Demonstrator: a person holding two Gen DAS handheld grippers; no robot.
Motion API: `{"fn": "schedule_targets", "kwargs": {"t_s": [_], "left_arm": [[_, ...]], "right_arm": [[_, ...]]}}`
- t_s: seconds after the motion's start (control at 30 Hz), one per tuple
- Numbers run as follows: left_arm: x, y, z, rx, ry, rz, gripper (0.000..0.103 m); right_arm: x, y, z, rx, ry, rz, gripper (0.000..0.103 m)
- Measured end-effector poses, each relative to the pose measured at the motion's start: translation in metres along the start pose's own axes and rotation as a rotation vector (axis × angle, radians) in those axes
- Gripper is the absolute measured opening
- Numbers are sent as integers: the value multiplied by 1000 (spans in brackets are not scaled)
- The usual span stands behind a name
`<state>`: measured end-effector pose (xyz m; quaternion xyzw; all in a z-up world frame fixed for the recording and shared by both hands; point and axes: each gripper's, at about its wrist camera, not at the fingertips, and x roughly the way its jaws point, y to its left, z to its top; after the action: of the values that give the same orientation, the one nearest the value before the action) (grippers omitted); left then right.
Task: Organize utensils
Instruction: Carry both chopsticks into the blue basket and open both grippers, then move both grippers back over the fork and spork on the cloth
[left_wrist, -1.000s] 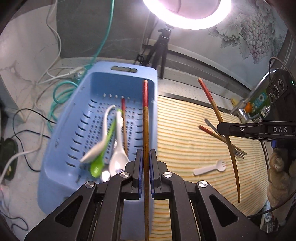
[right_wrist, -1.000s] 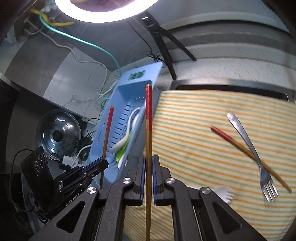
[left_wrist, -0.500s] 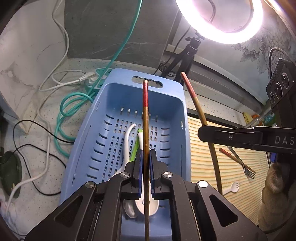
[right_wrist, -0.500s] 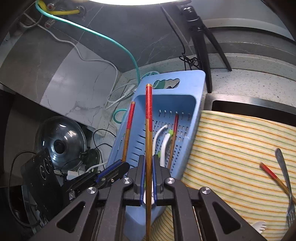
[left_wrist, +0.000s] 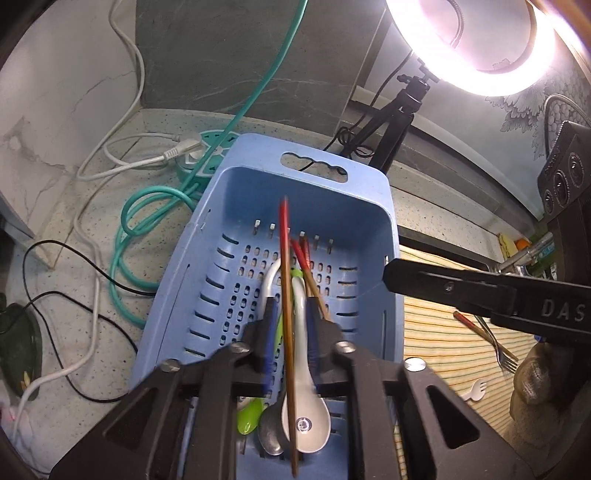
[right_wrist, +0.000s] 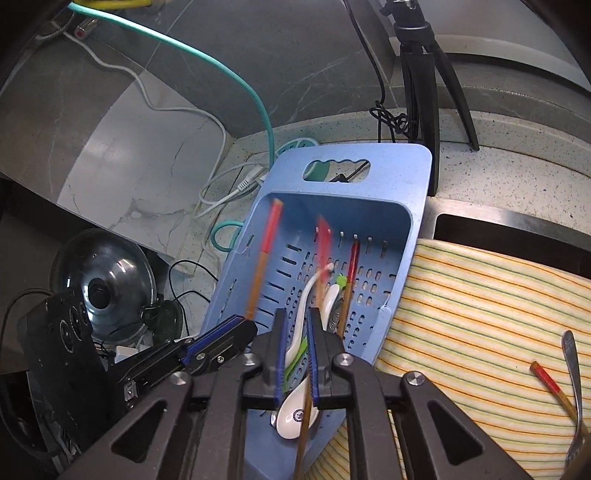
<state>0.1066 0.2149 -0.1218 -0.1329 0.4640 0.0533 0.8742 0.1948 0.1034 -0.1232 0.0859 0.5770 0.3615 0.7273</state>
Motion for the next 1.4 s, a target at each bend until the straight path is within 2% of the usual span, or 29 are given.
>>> {"fn": "schedule_targets", "kwargs": {"t_s": [0.03, 0.4, 0.67, 1.0, 1.27, 1.4], "left_arm": [[0, 0, 0, 1, -2, 5, 20], [-8, -10, -8, -7, -12, -3, 20], [-20, -24, -21, 1, -17, -13, 20], [-33, -63, -44, 43, -15, -71, 20], [-34, -105, -60, 99, 10, -136, 21], [-29, -123, -71, 117, 39, -173, 28]], "right_arm": [[-2, -1, 1, -1, -7, -1, 25], [-24, -11, -2, -28, -31, -10, 25], [-57, -32, -13, -27, -45, 2, 25], [-133, -91, -37, -8, -85, -22, 25], [-170, -144, -59, 17, -57, -69, 25], [-175, -169, -74, 41, -30, -94, 25]]}}
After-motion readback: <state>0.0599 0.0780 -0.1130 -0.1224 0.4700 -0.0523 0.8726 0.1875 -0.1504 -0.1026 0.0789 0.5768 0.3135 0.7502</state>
